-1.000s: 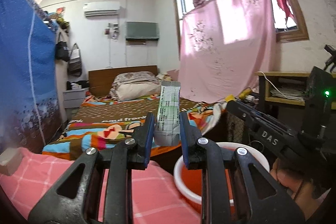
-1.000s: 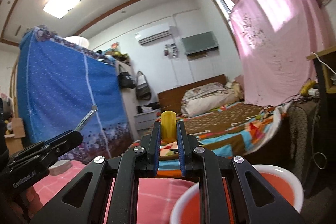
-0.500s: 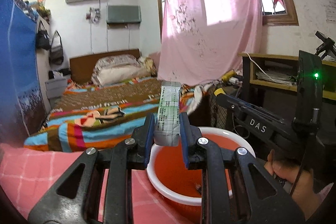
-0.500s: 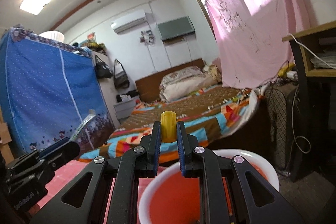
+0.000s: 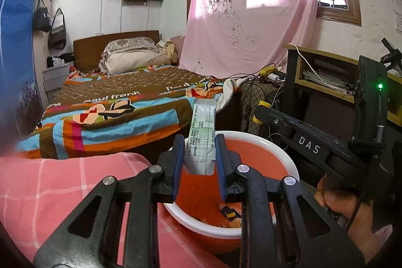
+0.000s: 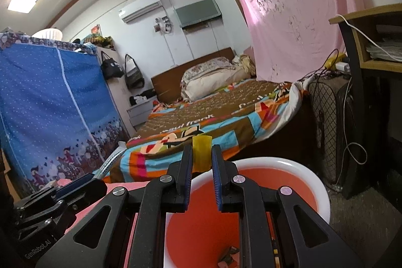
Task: Collect trash
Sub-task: 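Carry both items to the orange bucket and open both grippers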
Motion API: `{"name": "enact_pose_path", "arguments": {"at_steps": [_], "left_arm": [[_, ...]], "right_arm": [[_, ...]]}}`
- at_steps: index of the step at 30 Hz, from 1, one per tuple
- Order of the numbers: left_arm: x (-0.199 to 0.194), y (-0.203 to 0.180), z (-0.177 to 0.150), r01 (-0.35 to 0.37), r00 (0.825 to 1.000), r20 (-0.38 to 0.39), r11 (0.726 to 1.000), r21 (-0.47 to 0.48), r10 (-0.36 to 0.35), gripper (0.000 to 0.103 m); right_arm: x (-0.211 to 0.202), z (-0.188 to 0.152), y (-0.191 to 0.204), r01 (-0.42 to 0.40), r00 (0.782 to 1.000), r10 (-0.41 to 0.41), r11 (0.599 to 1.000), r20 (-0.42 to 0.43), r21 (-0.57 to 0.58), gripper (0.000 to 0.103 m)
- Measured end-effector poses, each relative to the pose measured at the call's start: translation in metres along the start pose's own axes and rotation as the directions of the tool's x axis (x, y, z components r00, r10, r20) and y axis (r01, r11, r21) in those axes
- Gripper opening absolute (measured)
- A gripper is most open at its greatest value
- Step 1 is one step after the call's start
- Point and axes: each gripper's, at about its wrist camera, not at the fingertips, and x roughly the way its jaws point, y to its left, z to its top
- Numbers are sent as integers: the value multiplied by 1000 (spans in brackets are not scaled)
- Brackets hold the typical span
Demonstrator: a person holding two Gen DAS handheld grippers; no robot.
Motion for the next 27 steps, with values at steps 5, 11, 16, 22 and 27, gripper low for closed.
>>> {"name": "enact_pose_path", "arguments": {"at_steps": [5, 11, 16, 22, 27], "left_arm": [[7, 5, 0, 20, 999, -26, 999, -46, -21, 28], [16, 15, -1, 42, 997, -65, 992, -120, -50, 28], [20, 21, -5, 41, 995, -85, 986, -163, -56, 29], [17, 25, -5, 24, 996, -76, 983, -180, -39, 34], [13, 30, -4, 8, 998, -65, 982, -188, -20, 39]], "right_arm": [[4, 0, -3, 7, 1000, -7, 1000, -29, 16, 14], [8, -2, -5, 20, 998, -18, 999, -58, 27, 14], [10, -3, -9, 27, 997, -24, 999, -74, 41, 14], [11, -3, -11, 35, 996, -31, 998, -85, 47, 16], [11, -2, -11, 32, 996, -28, 998, -81, 47, 31]]}}
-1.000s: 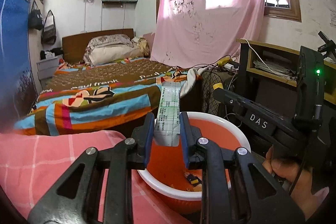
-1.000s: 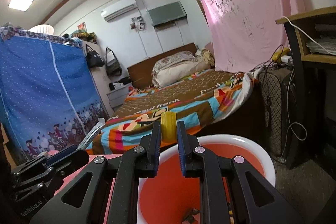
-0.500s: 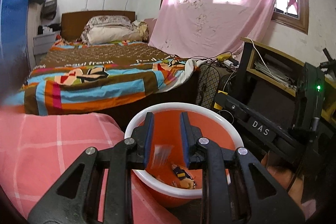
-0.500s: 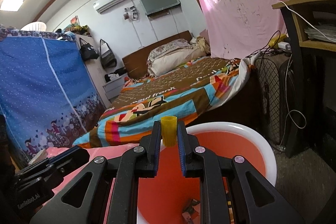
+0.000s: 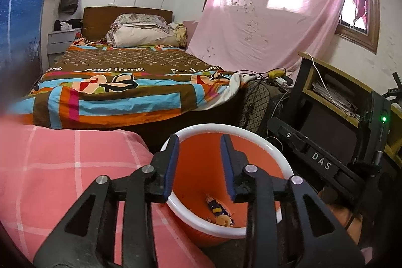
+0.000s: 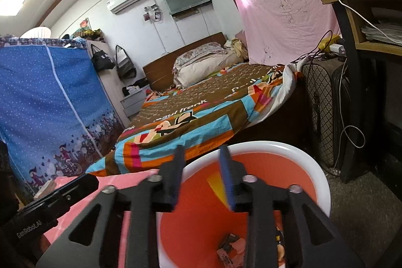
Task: Collect trash
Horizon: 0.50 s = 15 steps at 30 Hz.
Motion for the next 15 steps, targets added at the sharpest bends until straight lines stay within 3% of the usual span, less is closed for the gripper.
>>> {"name": "enact_pose_path", "arguments": {"at_steps": [6, 15], "left_arm": [[-11, 7, 2, -34, 999, 27, 999, -6, 34, 47], [-34, 28, 2, -130, 989, 75, 991, -17, 131, 67]], "right_arm": [[1, -1, 5, -7, 1000, 7, 1000, 7, -9, 33], [-1, -3, 24, -9, 999, 12, 998, 44, -54, 49]]}}
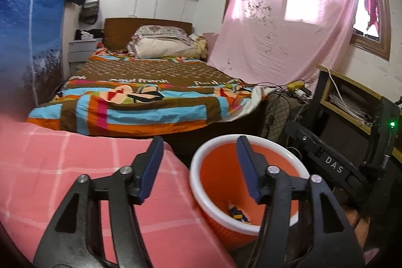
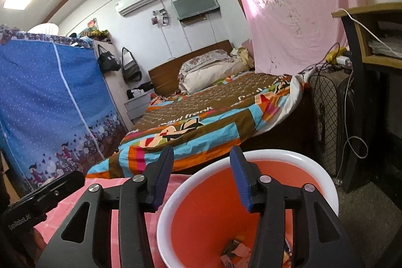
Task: Collect trash
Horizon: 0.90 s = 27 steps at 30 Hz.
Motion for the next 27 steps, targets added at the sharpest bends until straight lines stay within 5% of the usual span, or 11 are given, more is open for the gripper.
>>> {"name": "enact_pose_path", "arguments": {"at_steps": [4, 9, 13, 27], "left_arm": [[-13, 14, 2, -60, 998, 33, 998, -13, 61, 83], [-32, 34, 3, -133, 987, 84, 990, -38, 135, 101], [-48, 46, 0, -186, 973, 131, 981, -54, 192, 103], [-104, 87, -18, -314, 930, 168, 944, -98, 327, 103]], "right_arm": [[-1, -1, 11, -1, 1000, 1, 1000, 20, -13, 77], [-4, -1, 25, -4, 999, 6, 999, 49, -38, 85], [-9, -4, 37, 1, 996, 4, 998, 88, -55, 102], [-34, -16, 84, -53, 985, 71, 991, 154, -120, 103]]}}
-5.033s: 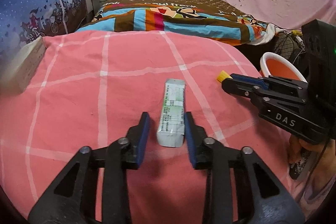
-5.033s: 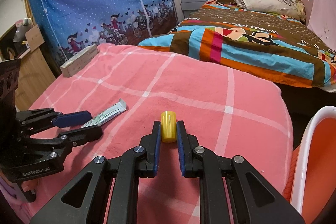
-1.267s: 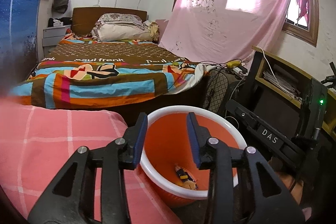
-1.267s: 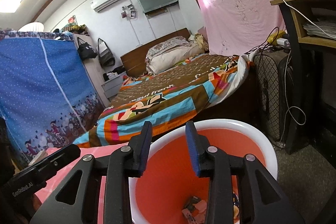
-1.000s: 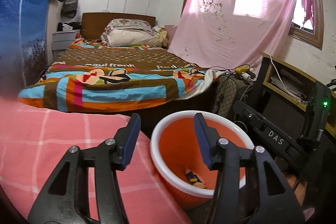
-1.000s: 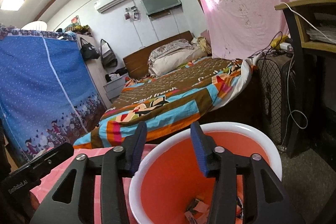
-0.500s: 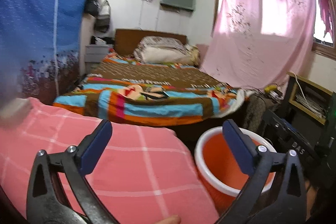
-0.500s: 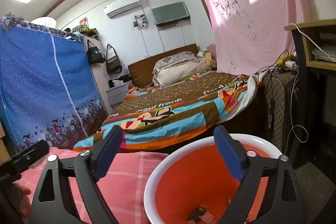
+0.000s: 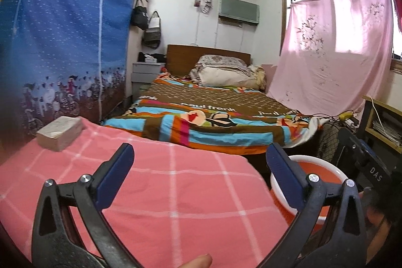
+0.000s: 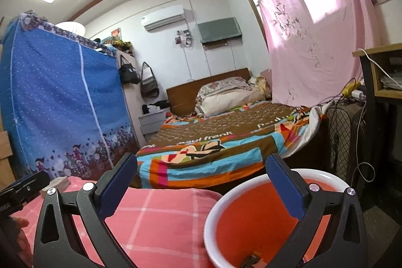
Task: Collect trash
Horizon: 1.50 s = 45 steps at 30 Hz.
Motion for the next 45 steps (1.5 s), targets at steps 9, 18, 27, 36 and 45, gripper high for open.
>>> {"name": "enact_pose_path", "arguments": {"at_steps": [9, 18, 27, 36, 45], "left_arm": [[-28, 22, -15, -46, 999, 13, 999, 2, 46, 103], [-57, 39, -42, -73, 997, 23, 997, -24, 73, 103], [-85, 54, -59, -97, 995, 37, 995, -8, 98, 103], [-116, 71, -71, -128, 990, 59, 992, 9, 127, 103], [-134, 88, -86, -160, 985, 59, 987, -10, 161, 103]], "right_arm": [[-30, -9, 30, -17, 998, 20, 999, 54, -46, 103], [-65, -28, 51, -26, 995, 36, 994, 95, -107, 103], [-96, -42, 69, -42, 989, 61, 988, 134, -147, 103], [-119, -56, 95, -73, 989, 94, 982, 115, -175, 103], [-134, -71, 110, -111, 990, 125, 978, 70, -175, 103]]}}
